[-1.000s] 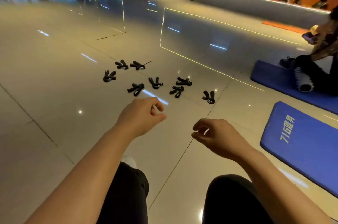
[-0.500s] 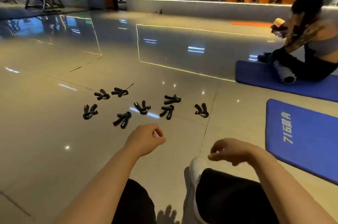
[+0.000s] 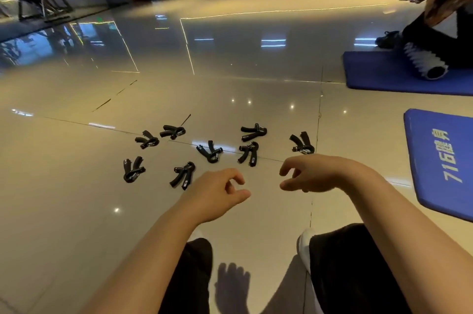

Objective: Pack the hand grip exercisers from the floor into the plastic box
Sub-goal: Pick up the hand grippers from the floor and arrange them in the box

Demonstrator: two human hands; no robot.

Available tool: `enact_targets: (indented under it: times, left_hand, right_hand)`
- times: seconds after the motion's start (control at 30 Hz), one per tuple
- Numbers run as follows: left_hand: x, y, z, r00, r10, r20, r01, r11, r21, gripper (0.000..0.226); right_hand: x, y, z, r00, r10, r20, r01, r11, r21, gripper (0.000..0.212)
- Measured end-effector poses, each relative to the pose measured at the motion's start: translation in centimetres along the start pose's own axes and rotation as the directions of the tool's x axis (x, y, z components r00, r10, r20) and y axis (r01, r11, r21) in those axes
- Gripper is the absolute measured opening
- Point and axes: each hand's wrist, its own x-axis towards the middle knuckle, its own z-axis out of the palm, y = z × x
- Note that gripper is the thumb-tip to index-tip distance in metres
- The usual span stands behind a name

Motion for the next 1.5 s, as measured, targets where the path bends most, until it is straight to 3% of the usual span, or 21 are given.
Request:
enact_targets:
  times: [0.1,0.2,0.3,0.73,0.83,0.93,1.0,1.2,1.3,1.37,1.43,1.5]
  left_hand:
    - [2.0,-3.9,-2.0,0.993,-0.089,0.079,0.087,0.995,0.038,0.027]
    - [4.4,-5.7,-3.4,0.987,-0.106,0.12,0.124,0.98,-0.157,0.02]
    - [7.1,-6.4,-3.9,0.987,-0.063,0.15,0.087,0.983,-0.161,0.021]
    - [21.4,-6.7,-4.1,0.957,-0.017,0.29,0.055,0.991,-0.125,0.032]
    - [25.1,-6.8,-1.0,0.942,0.018,0.336,-0.057,0.993,0.106,0.041]
    - [29.0,-8.8,2.9,0.947,0.085,0.311,-0.21,0.894,0.395,0.048]
    - [31.9,-11.6,6.2,0.952,0.082,0.295,-0.224,0.843,0.489,0.05]
    - [37.7,-19.8,15.7,0.98,-0.079,0.18,-0.006,0.903,0.43,0.073]
    - [41.2,-21.3,17.5,0.99,-0.088,0.108,0.03,0.892,0.452,0.088]
    - [43.2,-22.1,18.0,0.976,-0.193,0.105,0.132,0.897,0.422,0.096]
    - [44.2,-22.4,19.0,0.943,-0.288,0.167,0.2,0.892,0.406,0.101]
    - [45.0,-22.2,20.5,0.899,-0.349,0.263,0.238,0.896,0.376,0.104]
  right_hand:
    - [3.3,-2.8,0.0,0.995,-0.036,0.096,0.045,0.995,-0.091,0.047]
    - [6.7,-5.2,0.2,0.98,-0.078,0.182,0.102,0.987,-0.126,0.049]
    - [9.7,-5.7,0.1,0.973,-0.059,0.222,0.112,0.966,-0.233,0.05]
    - [21.3,1.1,-3.5,0.926,0.113,0.36,-0.023,0.969,-0.246,0.051]
    - [25.3,4.2,-4.5,0.956,0.155,0.25,-0.064,0.939,-0.336,0.049]
    - [29.6,9.5,-3.9,0.976,0.191,0.107,-0.125,0.888,-0.442,0.046]
    - [31.8,13.3,-2.3,0.959,0.256,0.124,-0.161,0.848,-0.505,0.047]
    - [36.1,22.2,5.3,0.929,0.3,0.217,-0.164,0.858,-0.487,0.059]
    - [39.0,25.4,7.0,0.964,0.267,-0.011,-0.254,0.903,-0.346,0.059]
    - [41.5,27.2,6.6,0.909,0.359,-0.213,-0.391,0.911,-0.131,0.057]
    - [44.2,28.4,6.5,0.851,0.421,-0.314,-0.446,0.895,-0.007,0.056]
    - [46.6,29.2,6.3,0.838,0.399,-0.372,-0.437,0.899,-0.022,0.054]
